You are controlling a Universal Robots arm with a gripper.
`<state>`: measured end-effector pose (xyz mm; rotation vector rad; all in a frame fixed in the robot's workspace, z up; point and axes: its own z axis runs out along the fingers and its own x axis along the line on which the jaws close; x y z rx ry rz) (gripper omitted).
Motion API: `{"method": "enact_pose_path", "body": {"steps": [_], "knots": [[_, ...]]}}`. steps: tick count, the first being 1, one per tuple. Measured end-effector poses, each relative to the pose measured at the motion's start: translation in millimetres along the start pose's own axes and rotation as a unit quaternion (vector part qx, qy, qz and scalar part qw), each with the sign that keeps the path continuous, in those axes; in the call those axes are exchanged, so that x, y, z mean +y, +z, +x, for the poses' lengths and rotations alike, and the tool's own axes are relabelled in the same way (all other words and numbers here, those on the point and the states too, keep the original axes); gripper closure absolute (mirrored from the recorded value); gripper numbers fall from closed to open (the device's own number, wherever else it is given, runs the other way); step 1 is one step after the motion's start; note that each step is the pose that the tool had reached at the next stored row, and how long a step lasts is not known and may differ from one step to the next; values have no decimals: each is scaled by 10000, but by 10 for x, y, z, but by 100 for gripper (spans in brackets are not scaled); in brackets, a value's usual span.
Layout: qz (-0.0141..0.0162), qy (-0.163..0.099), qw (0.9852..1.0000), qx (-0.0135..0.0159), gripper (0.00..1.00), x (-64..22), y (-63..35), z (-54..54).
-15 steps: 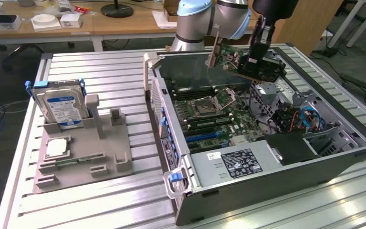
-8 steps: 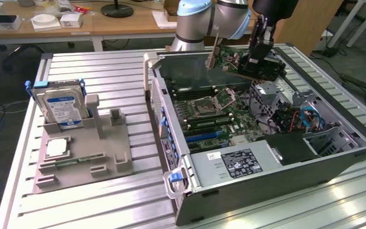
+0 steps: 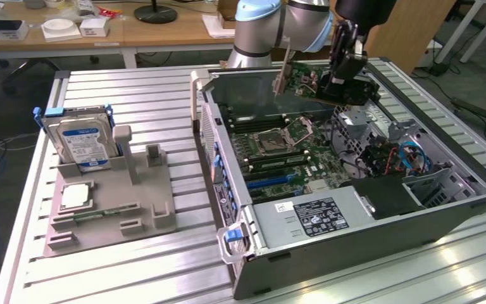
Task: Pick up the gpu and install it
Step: 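Insert the gpu into the slot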
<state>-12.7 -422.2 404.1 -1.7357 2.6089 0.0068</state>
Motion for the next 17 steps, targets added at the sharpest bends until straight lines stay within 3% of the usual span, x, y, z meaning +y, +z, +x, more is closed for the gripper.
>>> {"method": "enact_pose_path", "body": {"steps": [9, 17], "knots": [[-5, -594, 9982, 0, 73, 0, 0, 0], [-10, -1126, 9936, -1, 73, 0, 0, 1]]}}
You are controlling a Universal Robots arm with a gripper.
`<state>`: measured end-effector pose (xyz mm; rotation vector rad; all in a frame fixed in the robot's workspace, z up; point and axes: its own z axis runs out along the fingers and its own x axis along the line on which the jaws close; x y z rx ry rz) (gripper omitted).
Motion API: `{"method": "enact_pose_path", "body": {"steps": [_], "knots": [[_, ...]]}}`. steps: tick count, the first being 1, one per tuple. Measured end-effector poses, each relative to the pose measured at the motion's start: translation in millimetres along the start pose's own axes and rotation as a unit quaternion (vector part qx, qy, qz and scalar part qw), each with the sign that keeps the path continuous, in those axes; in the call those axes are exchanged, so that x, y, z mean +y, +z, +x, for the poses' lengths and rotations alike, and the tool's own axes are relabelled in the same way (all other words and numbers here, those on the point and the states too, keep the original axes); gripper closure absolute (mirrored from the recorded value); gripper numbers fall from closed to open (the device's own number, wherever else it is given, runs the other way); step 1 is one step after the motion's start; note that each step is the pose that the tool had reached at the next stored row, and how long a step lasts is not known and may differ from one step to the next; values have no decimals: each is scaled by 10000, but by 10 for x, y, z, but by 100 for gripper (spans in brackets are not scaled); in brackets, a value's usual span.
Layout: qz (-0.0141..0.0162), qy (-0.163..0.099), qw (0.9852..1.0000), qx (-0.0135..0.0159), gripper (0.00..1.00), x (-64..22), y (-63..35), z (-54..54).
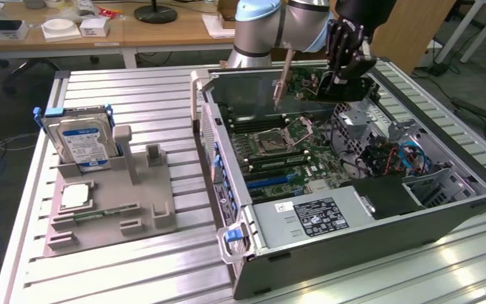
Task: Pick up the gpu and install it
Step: 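Insert the gpu into the slot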
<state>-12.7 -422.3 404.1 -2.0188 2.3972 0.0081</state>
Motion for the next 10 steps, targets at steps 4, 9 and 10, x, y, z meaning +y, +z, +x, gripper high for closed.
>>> {"method": "enact_pose_path", "body": {"steps": [4, 9, 10], "knots": [[-2, -254, 9997, 0, 73, 0, 0, 0], [-4, -451, 9990, 0, 73, 0, 0, 0], [-4, -452, 9990, 0, 73, 0, 0, 0]]}}
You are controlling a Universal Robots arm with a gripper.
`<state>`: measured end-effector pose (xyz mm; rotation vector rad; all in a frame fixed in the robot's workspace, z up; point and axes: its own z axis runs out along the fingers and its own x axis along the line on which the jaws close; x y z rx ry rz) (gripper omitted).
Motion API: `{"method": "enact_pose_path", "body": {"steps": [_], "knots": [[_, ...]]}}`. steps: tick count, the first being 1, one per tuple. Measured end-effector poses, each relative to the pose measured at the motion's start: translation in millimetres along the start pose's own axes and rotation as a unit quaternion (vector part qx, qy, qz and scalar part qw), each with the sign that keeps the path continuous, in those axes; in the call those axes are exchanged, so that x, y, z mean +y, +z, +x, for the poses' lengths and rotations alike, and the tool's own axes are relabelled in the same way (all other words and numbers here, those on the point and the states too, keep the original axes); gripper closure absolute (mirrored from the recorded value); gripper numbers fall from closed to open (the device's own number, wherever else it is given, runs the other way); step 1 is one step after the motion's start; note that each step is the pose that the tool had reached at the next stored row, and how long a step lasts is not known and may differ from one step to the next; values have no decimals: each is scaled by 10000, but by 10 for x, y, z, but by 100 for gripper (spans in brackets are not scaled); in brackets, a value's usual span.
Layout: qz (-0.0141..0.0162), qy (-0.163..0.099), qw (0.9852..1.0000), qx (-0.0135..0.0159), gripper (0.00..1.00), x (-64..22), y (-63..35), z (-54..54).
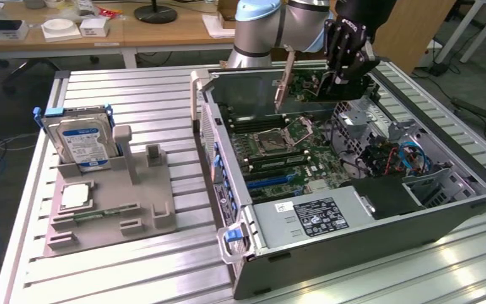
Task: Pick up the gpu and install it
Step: 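Insert the gpu into the slot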
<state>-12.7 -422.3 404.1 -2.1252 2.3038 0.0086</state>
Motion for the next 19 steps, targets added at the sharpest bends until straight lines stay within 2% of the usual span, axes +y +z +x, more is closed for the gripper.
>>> {"method": "enact_pose_path", "body": {"steps": [12, 17, 19], "knots": [[0, -1, 10000, 0, 73, 0, 0, 0], [-3, -328, 9995, 0, 73, 0, 1, 0], [-3, -336, 9994, 0, 73, 0, 2, 0]]}}
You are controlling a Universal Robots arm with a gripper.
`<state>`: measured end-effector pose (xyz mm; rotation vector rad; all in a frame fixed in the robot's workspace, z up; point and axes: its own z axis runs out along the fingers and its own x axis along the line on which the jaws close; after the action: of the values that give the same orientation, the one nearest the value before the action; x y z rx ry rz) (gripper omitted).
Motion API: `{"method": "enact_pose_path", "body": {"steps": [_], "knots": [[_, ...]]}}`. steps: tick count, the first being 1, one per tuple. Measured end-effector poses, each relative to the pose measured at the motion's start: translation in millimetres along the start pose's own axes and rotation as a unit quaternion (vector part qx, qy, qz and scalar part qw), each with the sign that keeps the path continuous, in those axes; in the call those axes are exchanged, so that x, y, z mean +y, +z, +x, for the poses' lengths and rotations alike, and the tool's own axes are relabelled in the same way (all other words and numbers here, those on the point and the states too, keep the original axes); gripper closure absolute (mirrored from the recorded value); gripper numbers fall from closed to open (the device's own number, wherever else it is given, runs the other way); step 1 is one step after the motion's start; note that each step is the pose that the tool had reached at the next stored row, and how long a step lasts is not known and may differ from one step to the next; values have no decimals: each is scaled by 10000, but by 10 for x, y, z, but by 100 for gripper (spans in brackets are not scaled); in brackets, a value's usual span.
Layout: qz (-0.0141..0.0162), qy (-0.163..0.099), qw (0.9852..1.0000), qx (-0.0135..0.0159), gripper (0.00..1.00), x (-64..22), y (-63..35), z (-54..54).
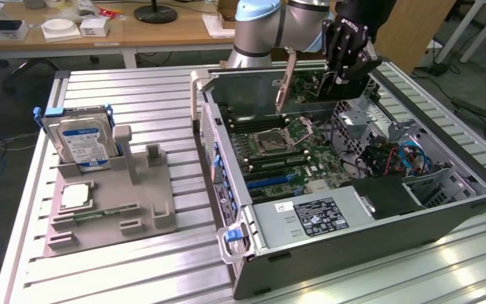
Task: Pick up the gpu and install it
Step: 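Insert the gpu into the slot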
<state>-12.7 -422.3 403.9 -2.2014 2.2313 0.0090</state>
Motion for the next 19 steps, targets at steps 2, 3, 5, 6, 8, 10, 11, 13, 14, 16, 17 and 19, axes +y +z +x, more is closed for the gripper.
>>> {"method": "enact_pose_path", "body": {"steps": [2, 3, 5, 6, 8, 10, 11, 13, 14, 16, 17, 19], "knots": [[0, 0, 10000, 0, 73, 0, 0, 0], [0, 0, 10000, 0, 73, 0, 0, 0], [0, 0, 10000, 0, 73, 0, 0, 0], [0, 0, 10000, 0, 73, 0, 0, 0], [0, 0, 10000, 0, 73, 0, 0, 0], [0, 0, 10000, 0, 73, 0, 0, 0], [0, 0, 10000, 0, 73, 0, 0, 0], [0, 0, 10000, -1, 73, 0, 4, 0], [0, 0, 10000, -2, 73, 0, 12, 0], [0, 0, 10000, 0, 73, 0, 34, 0], [0, -1, 10000, 0, 73, 0, 47, 1], [4, -1, 10000, 0, 73, 2, 71, 1]]}}
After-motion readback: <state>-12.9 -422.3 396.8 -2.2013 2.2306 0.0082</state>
